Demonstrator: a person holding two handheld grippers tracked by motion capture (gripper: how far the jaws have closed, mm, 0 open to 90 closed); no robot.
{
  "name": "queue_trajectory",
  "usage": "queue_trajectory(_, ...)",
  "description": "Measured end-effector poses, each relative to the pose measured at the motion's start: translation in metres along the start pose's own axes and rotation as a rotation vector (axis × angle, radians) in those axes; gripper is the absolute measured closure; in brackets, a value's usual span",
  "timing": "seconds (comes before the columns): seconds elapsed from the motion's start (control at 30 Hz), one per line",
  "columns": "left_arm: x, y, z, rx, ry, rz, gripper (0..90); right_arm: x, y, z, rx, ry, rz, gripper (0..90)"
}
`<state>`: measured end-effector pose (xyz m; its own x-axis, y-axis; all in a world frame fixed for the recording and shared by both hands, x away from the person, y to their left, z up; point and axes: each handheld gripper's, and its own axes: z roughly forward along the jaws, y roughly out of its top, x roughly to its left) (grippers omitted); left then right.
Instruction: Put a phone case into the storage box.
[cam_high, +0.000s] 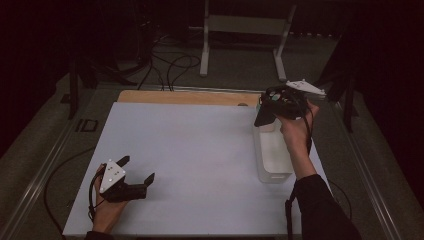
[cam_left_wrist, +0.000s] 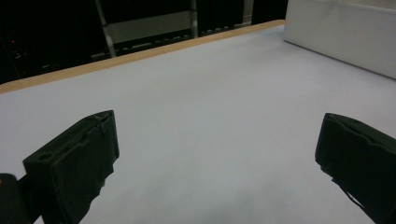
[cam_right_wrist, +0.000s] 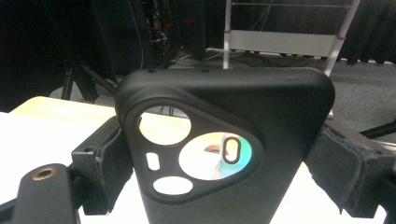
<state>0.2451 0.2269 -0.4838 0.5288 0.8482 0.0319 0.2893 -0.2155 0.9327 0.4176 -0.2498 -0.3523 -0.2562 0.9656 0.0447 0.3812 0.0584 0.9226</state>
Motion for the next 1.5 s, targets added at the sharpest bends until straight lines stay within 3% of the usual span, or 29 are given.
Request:
queue_trajectory(0.43,0.000,0.000,-0.001,-0.005,0.001,-0.003,0.3,-0.006,0.005,0.006,0.012,-0.054,-0.027,14.2)
queue_trajectory(0.8,0.000,0.000,-0.001,-0.007,0.001,-0.005,0.3,-0.012,0.001,0.022,0.044,-0.095,-0.011,14.1)
queue_trajectory(1.5,0.000,0.000,-0.001,-0.011,0.001,-0.009,0.3,-0.018,-0.010,0.040,0.081,-0.115,0.016,13.9)
